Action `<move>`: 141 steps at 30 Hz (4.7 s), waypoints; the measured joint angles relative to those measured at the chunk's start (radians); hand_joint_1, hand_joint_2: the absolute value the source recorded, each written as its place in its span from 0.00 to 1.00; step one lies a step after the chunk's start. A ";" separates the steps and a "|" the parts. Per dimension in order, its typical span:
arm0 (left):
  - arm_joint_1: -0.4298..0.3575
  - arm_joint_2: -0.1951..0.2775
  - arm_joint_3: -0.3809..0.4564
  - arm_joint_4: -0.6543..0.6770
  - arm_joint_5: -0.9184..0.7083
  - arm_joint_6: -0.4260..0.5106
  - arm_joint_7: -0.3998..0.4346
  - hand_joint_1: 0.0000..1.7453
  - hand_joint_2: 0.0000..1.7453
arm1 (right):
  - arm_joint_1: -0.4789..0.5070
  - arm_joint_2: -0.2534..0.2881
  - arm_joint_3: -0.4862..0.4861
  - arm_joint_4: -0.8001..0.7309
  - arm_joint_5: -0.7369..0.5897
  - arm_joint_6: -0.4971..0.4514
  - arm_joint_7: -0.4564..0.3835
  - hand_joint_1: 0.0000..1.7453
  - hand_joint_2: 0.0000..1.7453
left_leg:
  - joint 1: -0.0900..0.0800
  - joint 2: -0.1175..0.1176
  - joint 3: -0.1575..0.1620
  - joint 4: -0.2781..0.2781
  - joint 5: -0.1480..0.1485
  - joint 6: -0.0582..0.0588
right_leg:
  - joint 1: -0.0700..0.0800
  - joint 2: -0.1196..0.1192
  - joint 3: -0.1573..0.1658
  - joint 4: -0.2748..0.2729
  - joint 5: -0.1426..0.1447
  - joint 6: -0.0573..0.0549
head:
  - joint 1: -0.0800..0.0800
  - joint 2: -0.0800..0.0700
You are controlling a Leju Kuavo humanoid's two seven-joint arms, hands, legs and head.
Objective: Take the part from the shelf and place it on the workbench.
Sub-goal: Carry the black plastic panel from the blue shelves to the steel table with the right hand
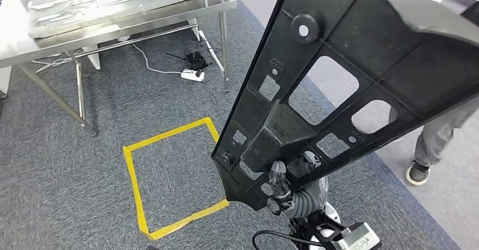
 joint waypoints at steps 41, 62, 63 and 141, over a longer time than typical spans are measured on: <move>-0.010 0.013 -0.045 -0.002 0.045 -0.015 0.032 0.00 1.00 | 0.002 0.002 -0.027 0.003 -0.068 0.006 -0.055 1.00 1.00 | 0.002 -0.054 0.058 -0.039 -0.033 0.047 | -0.004 0.074 -0.159 0.290 -0.112 0.039 | 0.016 0.000; -0.005 0.014 -0.067 -0.002 0.054 -0.015 0.034 0.00 1.00 | 0.006 0.002 -0.033 0.004 -0.069 0.015 -0.057 1.00 1.00 | -0.001 -0.053 -0.045 0.108 -0.046 -0.001 | 0.005 0.078 0.009 0.017 -0.021 -0.020 | 0.012 0.000; -0.006 0.015 -0.068 -0.002 0.054 -0.015 0.034 0.00 1.00 | 0.006 0.002 -0.033 0.005 -0.069 0.016 -0.057 1.00 1.00 | -0.004 -0.052 -0.031 0.055 -0.019 0.004 | 0.006 0.078 0.019 0.017 -0.028 -0.016 | 0.013 0.000; -0.007 0.028 -0.142 -0.008 0.071 -0.012 0.044 0.00 1.00 | -0.008 0.002 -0.038 0.051 -0.105 0.049 -0.062 1.00 1.00 | 0.007 -0.052 0.136 -0.067 -0.074 0.022 | -0.013 0.078 -0.059 0.020 0.031 0.041 | 0.035 0.000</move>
